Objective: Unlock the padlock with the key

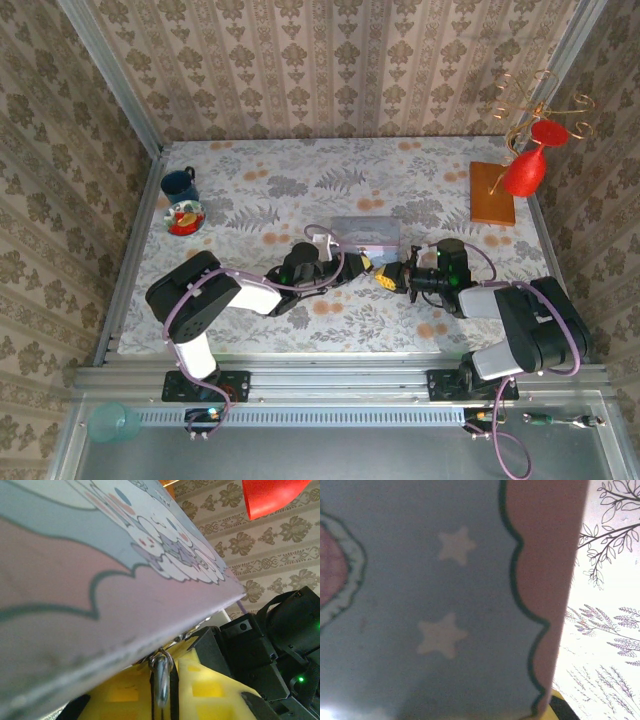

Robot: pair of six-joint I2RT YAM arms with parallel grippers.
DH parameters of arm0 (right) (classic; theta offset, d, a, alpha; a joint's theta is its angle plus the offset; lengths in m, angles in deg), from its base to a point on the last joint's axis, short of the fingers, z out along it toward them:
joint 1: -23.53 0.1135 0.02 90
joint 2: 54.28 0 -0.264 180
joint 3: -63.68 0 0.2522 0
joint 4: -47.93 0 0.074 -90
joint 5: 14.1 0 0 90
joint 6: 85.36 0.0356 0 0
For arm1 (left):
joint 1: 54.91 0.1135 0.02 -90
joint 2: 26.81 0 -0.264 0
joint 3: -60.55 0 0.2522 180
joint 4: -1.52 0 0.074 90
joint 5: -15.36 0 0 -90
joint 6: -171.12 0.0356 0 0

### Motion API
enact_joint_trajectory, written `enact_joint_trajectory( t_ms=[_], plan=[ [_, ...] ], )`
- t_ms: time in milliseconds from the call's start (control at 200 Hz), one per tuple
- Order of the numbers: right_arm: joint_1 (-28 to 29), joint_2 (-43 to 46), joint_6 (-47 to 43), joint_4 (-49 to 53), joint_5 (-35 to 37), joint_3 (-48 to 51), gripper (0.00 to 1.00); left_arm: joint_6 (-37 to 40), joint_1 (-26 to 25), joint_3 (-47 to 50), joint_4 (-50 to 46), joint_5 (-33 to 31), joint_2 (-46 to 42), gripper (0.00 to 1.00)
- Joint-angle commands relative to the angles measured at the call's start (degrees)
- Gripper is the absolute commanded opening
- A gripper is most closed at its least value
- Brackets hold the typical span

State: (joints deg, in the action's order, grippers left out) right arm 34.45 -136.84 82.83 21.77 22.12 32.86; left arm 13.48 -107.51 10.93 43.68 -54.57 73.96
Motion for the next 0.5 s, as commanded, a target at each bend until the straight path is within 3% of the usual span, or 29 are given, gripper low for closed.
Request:
enact_joint_trajectory(
  t_ms=[0,265,495],
  plan=[
    [1.36,2.46,-0.89,-5.72,1.85,-1.67,0.00,2.61,-3.32,0.70,0.97,8.17,-0.74,0.08],
    [6.58,0.22,1.02,-10.02,4.96,-0.86,0.00,1.41,-2.97,0.44,3.35,7.00,-0.23,0.08],
    [6.79,2.44,0.68,-8.23,6.13,0.18,0.00,1.66,-2.15,1.39,3.19,6.73,-0.14,0.08]
  ],
)
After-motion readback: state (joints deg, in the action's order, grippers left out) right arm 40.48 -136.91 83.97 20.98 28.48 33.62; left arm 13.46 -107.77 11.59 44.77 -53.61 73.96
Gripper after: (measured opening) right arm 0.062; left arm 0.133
